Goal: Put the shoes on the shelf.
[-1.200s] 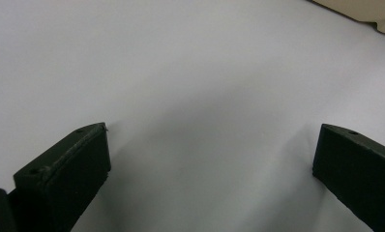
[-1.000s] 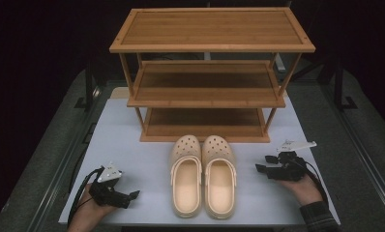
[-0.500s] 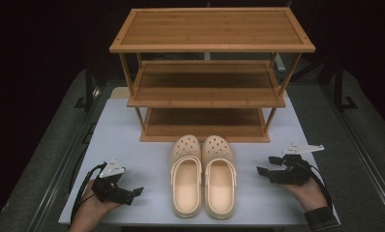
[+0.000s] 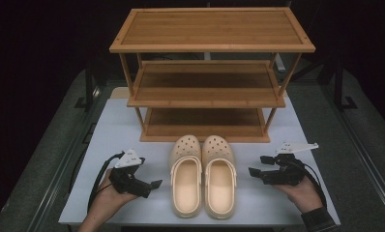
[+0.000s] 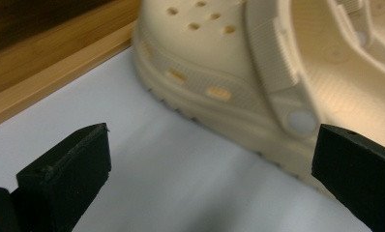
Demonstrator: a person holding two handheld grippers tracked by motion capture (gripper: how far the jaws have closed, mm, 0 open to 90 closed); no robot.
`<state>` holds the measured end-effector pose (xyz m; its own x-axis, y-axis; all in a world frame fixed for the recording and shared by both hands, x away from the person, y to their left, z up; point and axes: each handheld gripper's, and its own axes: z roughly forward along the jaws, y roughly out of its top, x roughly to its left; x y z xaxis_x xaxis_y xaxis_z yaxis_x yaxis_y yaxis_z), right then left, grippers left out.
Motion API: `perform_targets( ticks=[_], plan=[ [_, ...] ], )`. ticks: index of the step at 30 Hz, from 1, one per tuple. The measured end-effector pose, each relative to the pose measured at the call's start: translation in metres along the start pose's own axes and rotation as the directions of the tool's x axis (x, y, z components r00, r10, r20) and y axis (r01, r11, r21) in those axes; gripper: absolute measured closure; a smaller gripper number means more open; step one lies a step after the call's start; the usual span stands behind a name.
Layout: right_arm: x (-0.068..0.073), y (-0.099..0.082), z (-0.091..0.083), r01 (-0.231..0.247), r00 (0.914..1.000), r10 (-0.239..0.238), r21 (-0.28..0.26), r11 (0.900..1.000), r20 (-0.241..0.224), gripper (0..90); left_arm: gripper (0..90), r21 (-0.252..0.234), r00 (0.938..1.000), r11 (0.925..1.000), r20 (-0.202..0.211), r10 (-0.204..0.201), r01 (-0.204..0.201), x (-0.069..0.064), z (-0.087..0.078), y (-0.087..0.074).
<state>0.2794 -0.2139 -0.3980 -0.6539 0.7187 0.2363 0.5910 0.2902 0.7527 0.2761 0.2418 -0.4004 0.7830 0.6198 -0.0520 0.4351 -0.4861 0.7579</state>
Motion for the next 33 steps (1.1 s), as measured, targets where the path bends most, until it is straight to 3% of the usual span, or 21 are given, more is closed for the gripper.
perform_targets(
  ticks=[8, 14, 19, 22, 33],
  plan=[
    [0.013, 0.007, 0.004, 0.026, 0.9991, -0.026, -0.002, 0.9997, -0.034, 28.0, 0.0, -0.017, 0.9981, 0.9994, 0.054, 0.031, -0.03, -0.014, 0.017, 0.022],
    [0.023, 0.012, 0.008, 0.031, 0.9973, -0.032, -0.012, 0.9994, -0.067, 27.4, 0.0, -0.004, 0.9972, 0.9988, 0.057, 0.048, -0.048, -0.019, 0.029, 0.03],
    [0.029, 0.016, 0.019, 0.035, 0.9959, -0.036, -0.009, 0.9994, -0.083, 27.3, 0.0, 0.002, 0.998, 0.9991, 0.047, 0.042, -0.042, -0.02, 0.04, 0.035],
    [0.033, 0.019, 0.025, 0.044, 0.9951, -0.043, 0.003, 0.999, -0.089, 27.2, 8.1, 0.0, 0.998, 0.9987, 0.037, 0.051, -0.051, -0.019, 0.044, 0.037],
    [0.037, 0.022, 0.052, 0.06, 0.9954, -0.055, 0.054, 0.9967, -0.079, 27.1, 15.5, 0.009, 0.9992, 0.9992, 0.006, 0.038, -0.038, -0.018, 0.055, 0.041]
  ],
)
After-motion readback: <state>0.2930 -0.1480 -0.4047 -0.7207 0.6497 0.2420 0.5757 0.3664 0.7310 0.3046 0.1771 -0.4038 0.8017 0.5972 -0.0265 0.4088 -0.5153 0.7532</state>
